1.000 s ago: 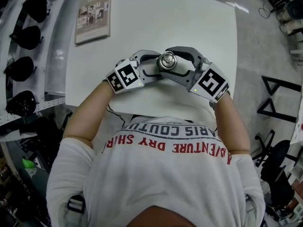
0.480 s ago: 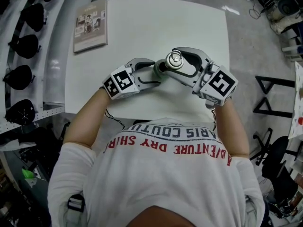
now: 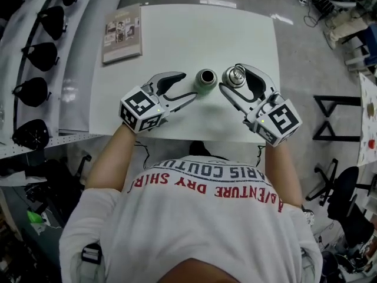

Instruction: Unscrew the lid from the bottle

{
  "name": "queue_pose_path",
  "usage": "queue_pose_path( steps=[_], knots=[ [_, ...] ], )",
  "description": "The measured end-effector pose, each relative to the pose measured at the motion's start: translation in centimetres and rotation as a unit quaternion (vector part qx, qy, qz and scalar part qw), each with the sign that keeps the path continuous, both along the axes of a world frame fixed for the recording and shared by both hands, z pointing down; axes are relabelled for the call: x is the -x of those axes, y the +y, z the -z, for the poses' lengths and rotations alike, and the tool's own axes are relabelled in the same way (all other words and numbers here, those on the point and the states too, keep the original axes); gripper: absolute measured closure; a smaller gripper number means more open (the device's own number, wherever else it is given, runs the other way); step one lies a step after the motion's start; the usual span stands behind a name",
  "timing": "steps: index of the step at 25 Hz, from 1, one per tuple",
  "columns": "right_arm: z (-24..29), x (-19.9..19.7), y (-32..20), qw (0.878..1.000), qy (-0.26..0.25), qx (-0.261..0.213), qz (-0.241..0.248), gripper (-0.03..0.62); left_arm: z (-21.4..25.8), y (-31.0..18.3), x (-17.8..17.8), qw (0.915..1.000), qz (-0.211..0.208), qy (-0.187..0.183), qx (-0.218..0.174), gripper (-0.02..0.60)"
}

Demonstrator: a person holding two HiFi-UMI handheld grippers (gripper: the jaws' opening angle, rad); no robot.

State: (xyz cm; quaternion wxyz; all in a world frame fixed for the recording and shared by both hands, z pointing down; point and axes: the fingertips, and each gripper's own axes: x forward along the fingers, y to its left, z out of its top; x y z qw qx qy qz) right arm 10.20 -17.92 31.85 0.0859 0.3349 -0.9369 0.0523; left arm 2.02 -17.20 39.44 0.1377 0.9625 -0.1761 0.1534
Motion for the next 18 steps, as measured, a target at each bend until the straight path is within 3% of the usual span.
queue_pose_path(
  steps=[3,7,11,18],
  knots=[
    [1.6,0.2,2.3,1.000,0.000,-0.015,-0.013,0.326,3.7,1.6,0.3,0.9992,0.023,0.026,-0.021,0.410],
    [3.2,0.7,6.0,0.999,-0.002,-0.028,-0.033,0.326,7.7,4.5,0.7,0.9967,0.049,0.059,-0.026,0.495],
    [4.2,2.0,9.8,0.999,-0.006,-0.032,-0.042,0.326,10.8,8.4,0.9,0.9940,0.042,0.098,-0.027,0.522],
    [5.2,3.5,15.2,0.998,-0.025,-0.030,-0.042,0.326,12.6,13.9,2.1,0.9938,0.046,0.095,-0.035,0.529]
  ],
)
